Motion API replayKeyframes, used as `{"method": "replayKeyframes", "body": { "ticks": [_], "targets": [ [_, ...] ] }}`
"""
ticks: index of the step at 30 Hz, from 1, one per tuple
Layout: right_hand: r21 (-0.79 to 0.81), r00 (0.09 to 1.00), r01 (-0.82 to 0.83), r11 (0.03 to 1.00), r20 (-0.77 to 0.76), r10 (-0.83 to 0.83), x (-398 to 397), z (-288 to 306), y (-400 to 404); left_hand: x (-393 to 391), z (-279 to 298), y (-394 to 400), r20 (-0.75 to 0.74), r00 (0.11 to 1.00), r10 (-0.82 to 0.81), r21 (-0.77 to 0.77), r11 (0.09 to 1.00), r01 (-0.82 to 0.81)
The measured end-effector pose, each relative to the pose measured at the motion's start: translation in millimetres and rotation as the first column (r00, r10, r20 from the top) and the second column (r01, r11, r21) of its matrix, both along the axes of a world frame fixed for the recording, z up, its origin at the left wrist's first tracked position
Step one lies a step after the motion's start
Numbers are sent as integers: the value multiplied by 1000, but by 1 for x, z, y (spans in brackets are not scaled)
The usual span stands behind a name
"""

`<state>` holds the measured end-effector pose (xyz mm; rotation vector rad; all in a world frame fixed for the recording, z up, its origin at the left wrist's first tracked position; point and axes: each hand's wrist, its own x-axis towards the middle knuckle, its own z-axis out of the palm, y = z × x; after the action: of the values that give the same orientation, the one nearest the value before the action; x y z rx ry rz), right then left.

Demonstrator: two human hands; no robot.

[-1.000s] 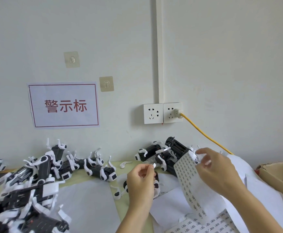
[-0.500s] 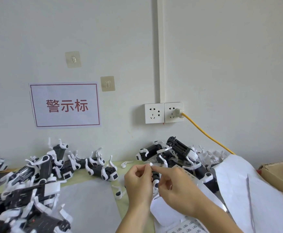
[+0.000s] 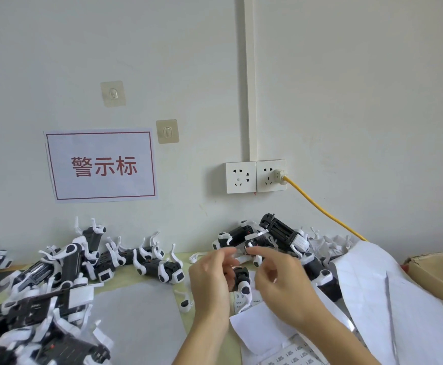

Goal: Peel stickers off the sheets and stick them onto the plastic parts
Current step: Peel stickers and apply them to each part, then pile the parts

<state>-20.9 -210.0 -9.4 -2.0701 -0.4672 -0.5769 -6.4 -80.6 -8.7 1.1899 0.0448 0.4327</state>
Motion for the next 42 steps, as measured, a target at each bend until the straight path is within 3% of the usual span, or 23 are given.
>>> {"method": "replayKeyframes", "body": {
  "ticks": [2, 5, 8, 10, 12, 13, 18, 21, 23, 25, 28, 30, 34, 42],
  "targets": [
    [59, 997, 69, 996, -44, -67, 1, 2, -5, 2, -1, 8, 131, 975, 183, 232, 950, -209],
    [142, 981, 81, 987, -188, -53, 0, 4, -10, 7, -6, 21, 272, 925, 266, 609, 697, -380],
    [156, 961, 60, 986, -277, -15, -1, 3, -12, 11, -16, 27, 148, 971, 189, 926, 319, -203],
    [134, 953, 52, 990, -302, -10, -1, 3, -12, 11, -22, 27, 66, 981, 182, 993, 84, -83],
    [96, 948, 48, 994, -318, -15, -1, 3, -13, 11, -28, 25, 89, 976, 197, 994, -76, -76],
    [77, 945, 43, 996, -326, -15, -1, 3, -13, 12, -29, 25, 112, 971, 213, 990, -104, -91],
    [58, 930, 26, 998, -367, -3, 0, 2, -13, 13, -28, 24, 166, 942, 292, 986, -56, -157],
    [73, 929, 30, 997, -371, -1, 1, 2, -14, 12, -23, 24, 222, 909, 353, 967, 43, -252],
    [73, 930, 27, 997, -366, 2, 2, 2, -14, 10, -18, 23, 226, 897, 380, 923, 211, -322],
    [84, 933, 21, 996, -360, 11, 2, 2, -15, 7, -12, 20, 152, 920, 361, 822, 471, -320],
    [116, 944, -3, 993, -328, 42, 1, 4, -16, 5, -9, 15, -75, 970, 231, 544, 825, -154],
    [139, 956, -21, 990, -288, 61, -1, 6, -17, 5, -11, 13, -217, 973, 82, 353, 936, 0],
    [162, 968, -46, 986, -237, 84, -3, 10, -16, 7, -16, 8, -279, 956, -90, 237, 959, 159],
    [56, 979, 5, 998, -206, 7, 2, 4, -18, 4, -23, 2, -151, 976, -158, 428, 880, 208]
  ]
}}
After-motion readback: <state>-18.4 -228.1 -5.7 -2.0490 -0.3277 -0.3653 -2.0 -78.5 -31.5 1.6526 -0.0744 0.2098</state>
